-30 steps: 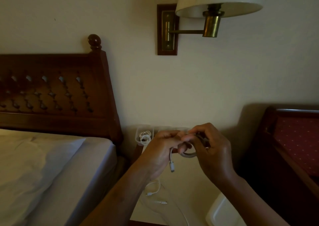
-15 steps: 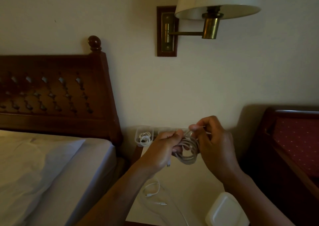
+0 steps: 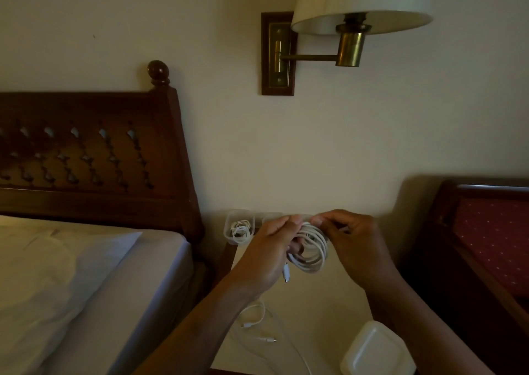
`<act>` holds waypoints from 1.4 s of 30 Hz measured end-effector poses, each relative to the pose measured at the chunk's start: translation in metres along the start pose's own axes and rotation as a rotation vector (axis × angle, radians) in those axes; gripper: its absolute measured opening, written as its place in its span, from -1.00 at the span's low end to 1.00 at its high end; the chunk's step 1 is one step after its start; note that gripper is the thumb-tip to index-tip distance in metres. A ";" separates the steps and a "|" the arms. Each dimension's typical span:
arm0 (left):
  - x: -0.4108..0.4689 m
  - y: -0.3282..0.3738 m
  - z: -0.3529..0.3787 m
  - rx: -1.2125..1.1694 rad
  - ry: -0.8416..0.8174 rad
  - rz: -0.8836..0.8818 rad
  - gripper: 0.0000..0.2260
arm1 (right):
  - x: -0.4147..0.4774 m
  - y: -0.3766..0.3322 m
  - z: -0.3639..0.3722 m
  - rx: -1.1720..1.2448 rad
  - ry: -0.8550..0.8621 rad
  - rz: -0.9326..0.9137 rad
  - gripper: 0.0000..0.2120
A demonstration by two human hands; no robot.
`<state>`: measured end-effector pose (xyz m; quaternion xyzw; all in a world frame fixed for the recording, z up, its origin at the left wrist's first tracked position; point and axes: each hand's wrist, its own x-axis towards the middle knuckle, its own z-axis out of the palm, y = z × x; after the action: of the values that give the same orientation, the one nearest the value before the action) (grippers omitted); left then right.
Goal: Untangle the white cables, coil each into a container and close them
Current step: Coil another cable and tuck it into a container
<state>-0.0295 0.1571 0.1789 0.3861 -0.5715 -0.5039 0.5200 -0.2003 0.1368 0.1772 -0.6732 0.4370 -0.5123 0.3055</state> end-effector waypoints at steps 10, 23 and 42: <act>0.002 0.008 -0.002 0.341 0.129 0.062 -0.63 | 0.000 -0.016 -0.007 0.358 -0.378 0.282 -0.69; 0.007 0.009 0.002 0.546 0.145 0.137 -0.67 | -0.007 -0.026 -0.001 0.424 -0.152 0.261 -0.52; 0.010 0.003 -0.016 0.194 0.029 -0.055 -0.76 | -0.010 -0.029 0.000 0.290 -0.131 -0.027 -0.63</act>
<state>-0.0153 0.1449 0.1835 0.4575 -0.5992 -0.4544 0.4745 -0.1930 0.1582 0.1975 -0.6600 0.3286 -0.5289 0.4204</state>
